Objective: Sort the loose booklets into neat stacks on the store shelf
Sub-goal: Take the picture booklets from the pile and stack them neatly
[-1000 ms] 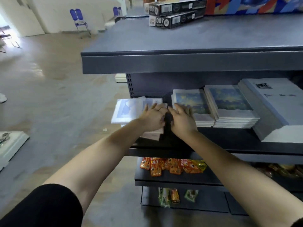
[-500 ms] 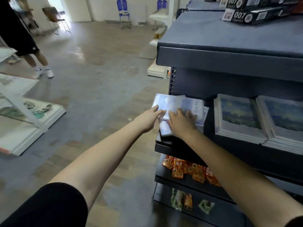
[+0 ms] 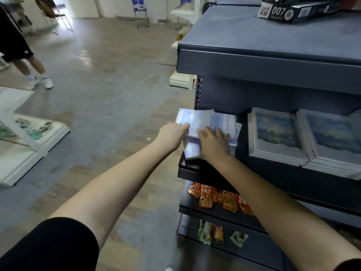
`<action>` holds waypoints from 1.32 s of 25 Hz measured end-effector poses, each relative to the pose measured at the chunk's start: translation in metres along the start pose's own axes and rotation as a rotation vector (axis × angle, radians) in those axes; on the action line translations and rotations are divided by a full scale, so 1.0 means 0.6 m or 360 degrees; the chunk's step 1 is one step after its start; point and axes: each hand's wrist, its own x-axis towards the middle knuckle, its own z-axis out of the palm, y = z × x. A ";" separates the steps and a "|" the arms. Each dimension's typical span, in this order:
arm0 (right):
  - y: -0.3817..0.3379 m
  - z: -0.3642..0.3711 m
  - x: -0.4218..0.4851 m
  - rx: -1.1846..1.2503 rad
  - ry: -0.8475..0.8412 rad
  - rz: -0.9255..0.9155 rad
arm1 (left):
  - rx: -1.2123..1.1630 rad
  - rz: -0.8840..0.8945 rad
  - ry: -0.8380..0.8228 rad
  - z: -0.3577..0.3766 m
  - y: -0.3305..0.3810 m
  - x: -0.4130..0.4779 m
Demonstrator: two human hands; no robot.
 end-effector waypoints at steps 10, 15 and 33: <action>0.120 0.009 -0.093 0.0170 0.0623 -0.0542 | -0.0094 -0.0200 -0.0019 -0.018 -0.002 0.007; 0.093 0.033 -0.139 0.0279 0.0810 -0.0923 | 0.0101 -0.0240 -0.0012 -0.013 0.023 0.034; 0.001 -0.019 -0.073 0.0138 0.0252 -0.0409 | -0.0228 0.0063 -0.0157 0.012 0.018 -0.096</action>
